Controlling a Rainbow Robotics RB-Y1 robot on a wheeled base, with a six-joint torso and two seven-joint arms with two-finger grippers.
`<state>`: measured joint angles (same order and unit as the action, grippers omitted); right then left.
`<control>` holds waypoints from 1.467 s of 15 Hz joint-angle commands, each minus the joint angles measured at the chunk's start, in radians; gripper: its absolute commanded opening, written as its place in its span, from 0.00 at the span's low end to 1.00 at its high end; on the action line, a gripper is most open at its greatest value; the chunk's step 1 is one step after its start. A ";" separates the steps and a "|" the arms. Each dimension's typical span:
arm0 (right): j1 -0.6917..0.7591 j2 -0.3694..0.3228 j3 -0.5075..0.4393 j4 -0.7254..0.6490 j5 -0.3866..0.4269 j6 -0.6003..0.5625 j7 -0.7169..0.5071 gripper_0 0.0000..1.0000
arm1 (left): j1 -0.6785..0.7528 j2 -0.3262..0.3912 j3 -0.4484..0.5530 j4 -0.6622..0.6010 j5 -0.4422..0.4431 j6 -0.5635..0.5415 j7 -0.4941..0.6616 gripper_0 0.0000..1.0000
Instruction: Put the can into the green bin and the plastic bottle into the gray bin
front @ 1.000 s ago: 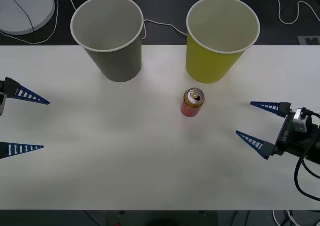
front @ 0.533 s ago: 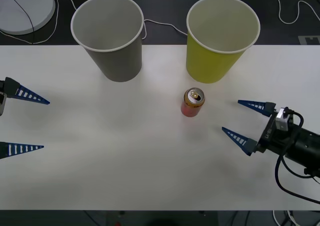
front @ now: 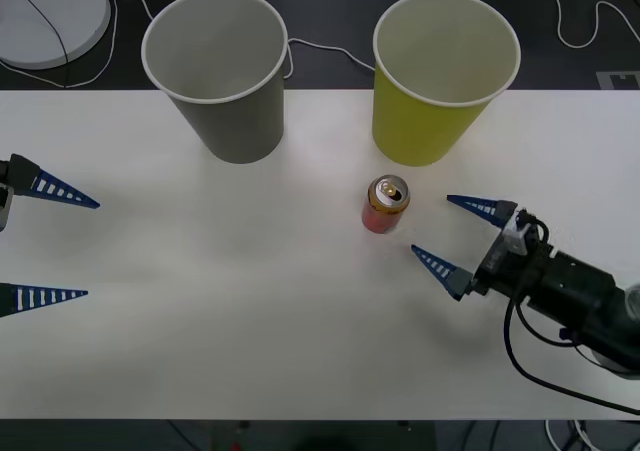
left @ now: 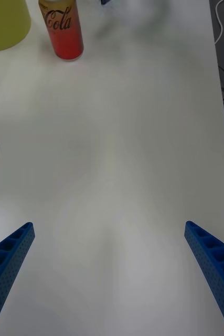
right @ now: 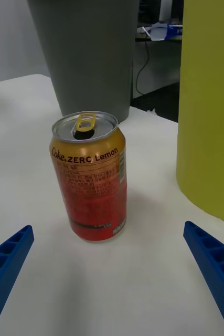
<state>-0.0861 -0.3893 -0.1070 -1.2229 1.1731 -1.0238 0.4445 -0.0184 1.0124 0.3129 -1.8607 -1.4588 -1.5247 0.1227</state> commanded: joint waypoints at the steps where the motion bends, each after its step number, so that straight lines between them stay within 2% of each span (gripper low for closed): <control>1: -0.015 0.017 0.040 0.000 0.000 0.056 0.010 1.00 | 0.000 0.000 0.000 0.000 0.000 0.000 0.000 1.00; 14: -0.092 0.073 0.199 -0.001 -0.009 0.292 0.011 1.00 | 0.000 0.000 0.000 0.000 0.000 0.000 0.000 1.00; 21: -0.098 0.075 0.219 0.000 -0.013 0.303 0.017 1.00 | 0.000 0.000 0.000 0.000 0.000 0.000 0.000 1.00; 22: -0.098 0.075 0.219 0.000 -0.013 0.303 0.020 0.47 | 0.000 0.000 0.000 0.000 0.000 0.000 0.000 1.00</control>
<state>-0.1841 -0.3139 0.1117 -1.2229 1.1598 -0.7208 0.4627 -0.0184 1.0124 0.3129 -1.8607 -1.4588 -1.5248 0.1227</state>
